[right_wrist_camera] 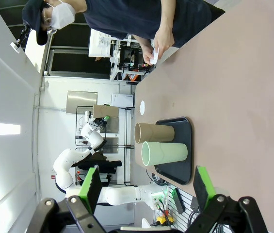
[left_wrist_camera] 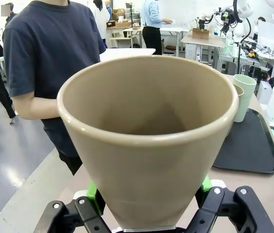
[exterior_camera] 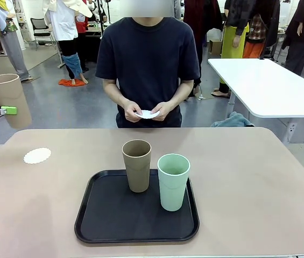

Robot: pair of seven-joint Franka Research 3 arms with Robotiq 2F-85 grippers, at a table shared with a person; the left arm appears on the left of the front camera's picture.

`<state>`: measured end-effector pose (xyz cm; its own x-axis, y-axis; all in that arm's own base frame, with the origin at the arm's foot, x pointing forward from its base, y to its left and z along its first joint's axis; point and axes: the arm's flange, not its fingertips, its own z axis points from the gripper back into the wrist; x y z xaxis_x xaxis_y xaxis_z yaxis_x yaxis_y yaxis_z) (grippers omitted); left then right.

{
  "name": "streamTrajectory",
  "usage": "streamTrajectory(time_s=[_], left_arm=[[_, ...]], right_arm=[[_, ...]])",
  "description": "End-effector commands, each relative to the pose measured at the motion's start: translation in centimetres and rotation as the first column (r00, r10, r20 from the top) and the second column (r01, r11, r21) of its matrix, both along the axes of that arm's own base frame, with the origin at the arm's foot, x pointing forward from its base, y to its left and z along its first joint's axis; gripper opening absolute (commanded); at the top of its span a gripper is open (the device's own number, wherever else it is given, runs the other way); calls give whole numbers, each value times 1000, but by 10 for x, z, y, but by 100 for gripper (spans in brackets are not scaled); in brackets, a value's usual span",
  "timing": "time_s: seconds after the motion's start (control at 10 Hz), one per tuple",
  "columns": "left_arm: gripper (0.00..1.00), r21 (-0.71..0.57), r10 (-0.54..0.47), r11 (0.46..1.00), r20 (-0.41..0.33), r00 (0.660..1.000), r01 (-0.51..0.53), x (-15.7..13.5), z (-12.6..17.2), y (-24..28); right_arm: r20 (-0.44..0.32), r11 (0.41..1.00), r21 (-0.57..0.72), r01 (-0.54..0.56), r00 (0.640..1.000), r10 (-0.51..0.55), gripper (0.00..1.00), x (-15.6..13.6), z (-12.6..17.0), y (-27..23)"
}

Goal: Place coasters on the table and set cups on them.
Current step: Pick up one Reusable plastic cup and place it on a coaster set by the human.

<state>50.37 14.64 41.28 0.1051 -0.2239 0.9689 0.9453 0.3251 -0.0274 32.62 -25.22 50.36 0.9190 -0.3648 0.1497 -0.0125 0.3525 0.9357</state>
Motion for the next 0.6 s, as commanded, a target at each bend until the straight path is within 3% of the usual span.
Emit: streamTrajectory(time_s=[0.0,0.3,0.5], left_arm=[[85,-3,-1,1000,2,1000,1,-1,2,1],[85,0,0,1000,0,1000,0,0,0,0],[85,-12,-136,991,-3,991,136,14,-24,9]], right_arm=[[8,1000,10,-5,1000,5,100,1,0,0],[8,1000,10,-5,1000,5,100,1,0,0],[8,1000,10,-5,1000,5,100,1,0,0]])
